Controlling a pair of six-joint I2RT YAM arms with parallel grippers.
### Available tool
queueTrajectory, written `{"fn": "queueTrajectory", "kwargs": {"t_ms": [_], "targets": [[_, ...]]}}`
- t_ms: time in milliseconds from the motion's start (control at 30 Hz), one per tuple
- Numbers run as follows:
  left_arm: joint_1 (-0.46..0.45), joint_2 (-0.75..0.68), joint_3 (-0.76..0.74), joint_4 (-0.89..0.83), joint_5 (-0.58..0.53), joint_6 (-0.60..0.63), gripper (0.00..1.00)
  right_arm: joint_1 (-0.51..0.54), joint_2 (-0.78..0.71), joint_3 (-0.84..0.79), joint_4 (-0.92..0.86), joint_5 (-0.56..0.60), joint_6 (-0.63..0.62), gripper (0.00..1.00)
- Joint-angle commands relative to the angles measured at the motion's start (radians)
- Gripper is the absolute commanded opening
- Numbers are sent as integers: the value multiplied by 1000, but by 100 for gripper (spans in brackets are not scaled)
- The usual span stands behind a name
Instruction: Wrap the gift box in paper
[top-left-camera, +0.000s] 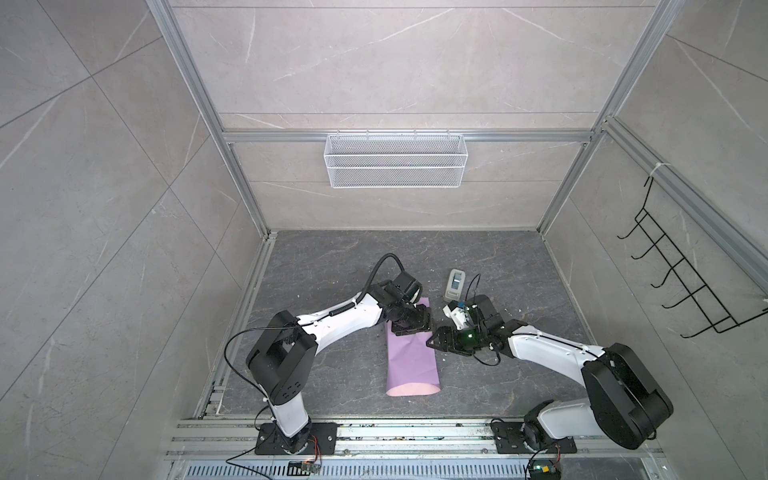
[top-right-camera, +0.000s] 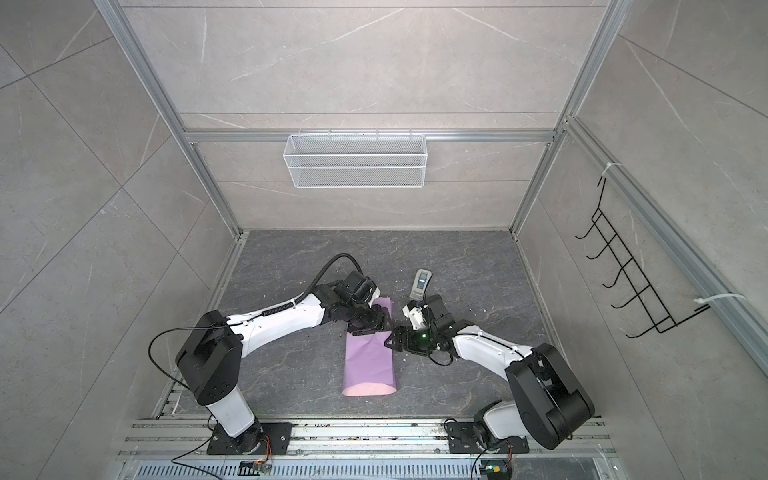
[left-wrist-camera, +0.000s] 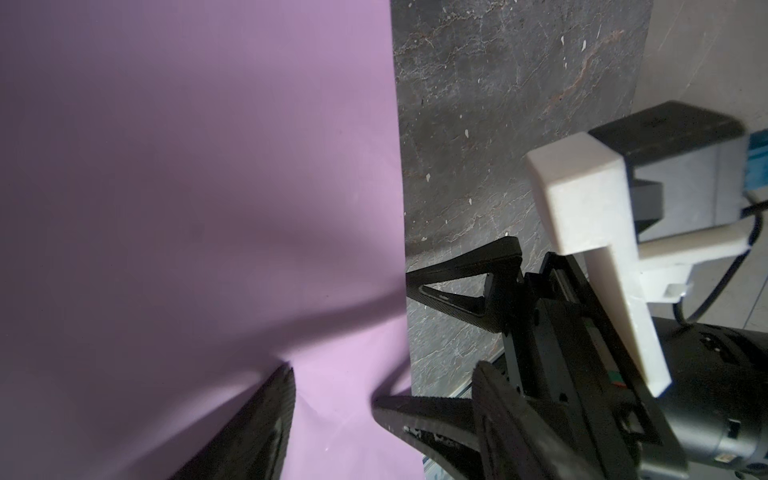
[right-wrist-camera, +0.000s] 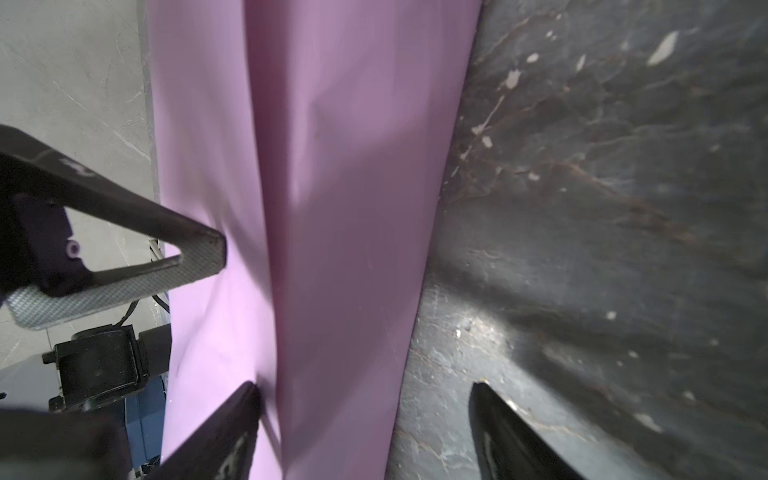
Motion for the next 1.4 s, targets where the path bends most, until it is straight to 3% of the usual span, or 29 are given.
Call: {"fn": "queueTrajectory", "kwargs": {"t_ms": [0,200,367,533,733,1367], "targets": [[-9,38,15,-84,-62,36,71,-2,36,-15,-117,122,-30,77],[-4,-69,32,-118,-161,80,72,-2,38,-24,-117,126,-29,74],[49,-196,-80,-115,-259,85,74,-3,42,-19,-117,124,-29,73],[149,-248,-180,-111,-195,122,82,-2,41,-10,-126,125,-36,73],[154,-183,-181,-95,-74,183,93,-3,52,1,-126,122,-36,72],[155,-121,-252,-65,-127,166,94,-9,45,186,-192,89,-39,78]]}}
